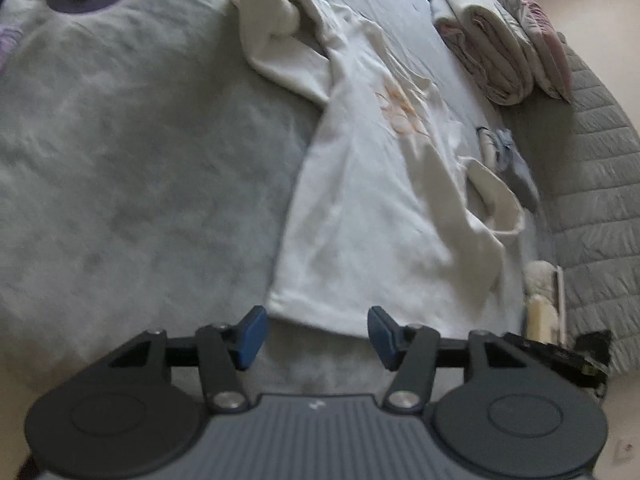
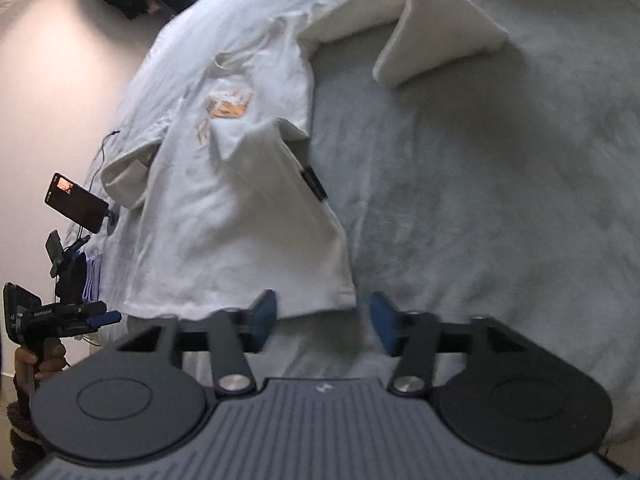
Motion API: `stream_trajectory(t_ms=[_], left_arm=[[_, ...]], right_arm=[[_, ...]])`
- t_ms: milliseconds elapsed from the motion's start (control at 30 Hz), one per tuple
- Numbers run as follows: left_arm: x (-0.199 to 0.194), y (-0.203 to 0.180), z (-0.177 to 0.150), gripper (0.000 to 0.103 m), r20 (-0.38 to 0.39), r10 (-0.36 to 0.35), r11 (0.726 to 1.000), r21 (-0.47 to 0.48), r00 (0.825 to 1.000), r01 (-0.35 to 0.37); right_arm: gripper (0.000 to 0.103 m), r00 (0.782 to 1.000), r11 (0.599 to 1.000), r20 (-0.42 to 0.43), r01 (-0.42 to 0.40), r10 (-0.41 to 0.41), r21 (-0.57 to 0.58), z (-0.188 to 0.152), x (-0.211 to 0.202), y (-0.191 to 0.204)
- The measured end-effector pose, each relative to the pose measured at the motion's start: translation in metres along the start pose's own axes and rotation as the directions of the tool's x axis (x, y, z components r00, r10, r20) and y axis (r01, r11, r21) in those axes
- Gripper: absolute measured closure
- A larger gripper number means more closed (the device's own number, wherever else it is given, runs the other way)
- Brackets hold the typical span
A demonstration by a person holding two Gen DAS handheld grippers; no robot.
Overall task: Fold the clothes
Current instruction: 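Pull the hem with both grippers to straighten the T-shirt, then open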
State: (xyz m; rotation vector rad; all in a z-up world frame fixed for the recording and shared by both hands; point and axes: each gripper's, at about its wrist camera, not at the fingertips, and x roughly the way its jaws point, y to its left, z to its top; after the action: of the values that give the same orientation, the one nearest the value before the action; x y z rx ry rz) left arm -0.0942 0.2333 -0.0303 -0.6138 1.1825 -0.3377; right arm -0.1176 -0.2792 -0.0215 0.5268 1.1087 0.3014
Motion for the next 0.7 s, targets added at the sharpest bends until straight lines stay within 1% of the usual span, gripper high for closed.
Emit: stream_trajectory(t_ms=[100, 133, 167, 200, 233, 267, 300, 333, 367, 500, 533, 633, 700], left_arm=[[0.009, 0.003, 0.0, 0.046, 0.006, 0.026, 1.0, -0.006, 1.0, -0.026], [0.012, 0.004, 0.0, 0.048, 0.007, 0.031, 1.0, -0.006, 1.0, -0.031], [0.015, 0.002, -0.002, 0.048, 0.012, 0.033, 0.999, 0.002, 0.999, -0.033], [0.016, -0.001, -0.002, 0.051, 0.013, 0.039, 0.999, 0.015, 0.999, -0.039], [0.017, -0.003, -0.003, 0.061, 0.014, 0.045, 0.999, 0.027, 0.999, -0.045], [0.018, -0.005, -0.003, 0.066, 0.014, 0.055, 0.998, 0.04, 0.998, -0.056], [0.019, -0.008, -0.004, 0.083, 0.009, 0.077, 0.996, 0.051, 0.997, -0.078], [0.018, -0.01, -0.004, 0.092, 0.006, 0.087, 0.995, 0.057, 0.996, -0.087], [0.014, -0.012, -0.004, 0.093, 0.013, 0.077, 0.995, 0.058, 0.997, -0.077], [-0.015, -0.024, -0.007, 0.095, 0.063, 0.02, 0.996, 0.084, 0.998, -0.025], [-0.02, -0.027, -0.007, 0.097, 0.069, 0.018, 0.995, 0.095, 0.997, -0.024], [-0.034, -0.032, -0.012, 0.097, 0.063, 0.036, 0.989, 0.138, 0.997, -0.044], [-0.035, -0.033, -0.017, 0.097, 0.042, 0.06, 0.984, 0.166, 0.997, -0.066]], right_arm=[[0.046, 1.0, 0.999, 0.002, 0.023, -0.023, -0.023, -0.002, 0.006, 0.002], [0.048, 0.999, 0.999, -0.001, 0.038, -0.038, -0.025, -0.002, 0.01, 0.002], [0.053, 0.999, 0.999, -0.005, 0.047, -0.047, -0.026, -0.003, 0.013, 0.0], [0.068, 0.999, 0.998, -0.01, 0.051, -0.052, -0.024, -0.004, 0.017, -0.001], [0.081, 0.998, 0.998, -0.019, 0.058, -0.059, -0.02, -0.005, 0.021, -0.001], [0.085, 0.997, 0.997, -0.025, 0.072, -0.072, -0.018, -0.005, 0.024, -0.001], [0.091, 0.996, 0.996, -0.024, 0.081, -0.082, -0.024, -0.006, 0.024, 0.0], [0.092, 0.996, 0.996, -0.021, 0.085, -0.085, -0.027, -0.006, 0.023, 0.0], [0.093, 0.998, 0.998, -0.018, 0.067, -0.068, -0.021, -0.006, 0.018, 0.001], [0.094, 1.0, 1.0, 0.01, -0.027, 0.027, -0.014, -0.006, -0.016, 0.007], [0.094, 0.999, 0.999, 0.013, -0.047, 0.047, -0.024, -0.007, -0.026, 0.011], [0.094, 0.997, 0.995, 0.008, -0.07, 0.07, -0.07, -0.009, -0.046, 0.025], [0.094, 0.998, 0.993, -0.01, -0.063, 0.062, -0.103, -0.012, -0.048, 0.033]])
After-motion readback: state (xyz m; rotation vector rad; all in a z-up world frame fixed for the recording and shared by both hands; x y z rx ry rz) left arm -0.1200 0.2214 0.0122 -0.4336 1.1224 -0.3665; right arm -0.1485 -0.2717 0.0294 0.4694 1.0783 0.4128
